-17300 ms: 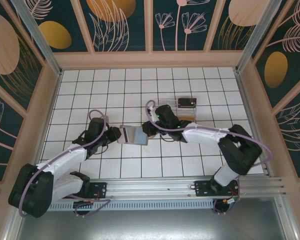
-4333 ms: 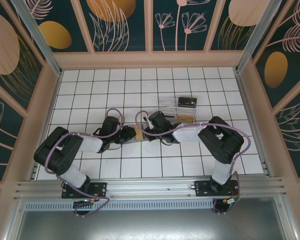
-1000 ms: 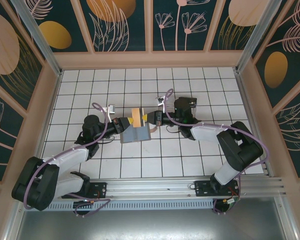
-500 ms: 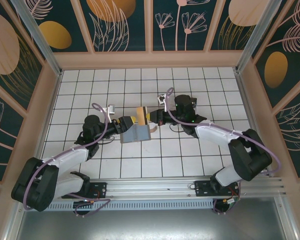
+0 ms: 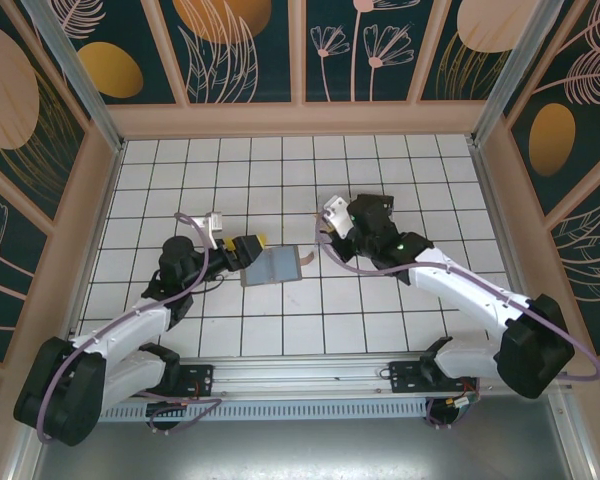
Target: Take the credit cards out of the card holder
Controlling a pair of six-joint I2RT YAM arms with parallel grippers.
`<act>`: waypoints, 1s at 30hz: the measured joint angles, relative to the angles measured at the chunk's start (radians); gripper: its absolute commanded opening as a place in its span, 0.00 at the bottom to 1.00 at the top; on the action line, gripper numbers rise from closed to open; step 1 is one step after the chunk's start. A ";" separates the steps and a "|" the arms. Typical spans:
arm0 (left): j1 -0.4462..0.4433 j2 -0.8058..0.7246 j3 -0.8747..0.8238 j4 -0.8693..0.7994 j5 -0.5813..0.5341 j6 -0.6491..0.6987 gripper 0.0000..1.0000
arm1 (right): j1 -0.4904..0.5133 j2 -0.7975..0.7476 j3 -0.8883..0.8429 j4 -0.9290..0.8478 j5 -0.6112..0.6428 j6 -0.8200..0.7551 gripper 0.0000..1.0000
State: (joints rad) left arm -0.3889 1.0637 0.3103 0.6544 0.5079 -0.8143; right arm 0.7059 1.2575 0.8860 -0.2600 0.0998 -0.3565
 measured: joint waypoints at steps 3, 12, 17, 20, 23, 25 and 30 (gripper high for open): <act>0.000 -0.010 -0.019 0.008 0.008 -0.010 0.98 | -0.002 0.031 0.001 -0.081 0.126 -0.166 0.00; 0.000 -0.078 -0.032 0.007 0.003 -0.021 0.99 | -0.059 0.016 -0.122 -0.107 0.263 -0.594 0.00; 0.000 -0.080 -0.032 0.007 0.002 -0.021 0.99 | -0.135 0.017 -0.126 -0.097 0.262 -0.714 0.00; 0.000 -0.079 -0.032 0.007 -0.001 -0.021 0.99 | -0.148 0.027 -0.126 -0.077 0.259 -0.755 0.00; 0.000 -0.071 -0.032 0.007 -0.004 -0.021 0.99 | -0.148 0.050 -0.126 -0.057 0.244 -0.779 0.00; 0.000 -0.064 -0.032 0.007 -0.008 -0.021 0.99 | -0.148 0.063 -0.126 -0.046 0.236 -0.790 0.00; 0.000 -0.043 -0.032 0.007 -0.013 -0.021 0.99 | -0.148 0.079 -0.126 -0.019 0.215 -0.791 0.00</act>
State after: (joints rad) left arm -0.3889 1.0206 0.2783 0.6613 0.4953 -0.8349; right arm 0.5579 1.3365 0.7601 -0.2790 0.3149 -1.1477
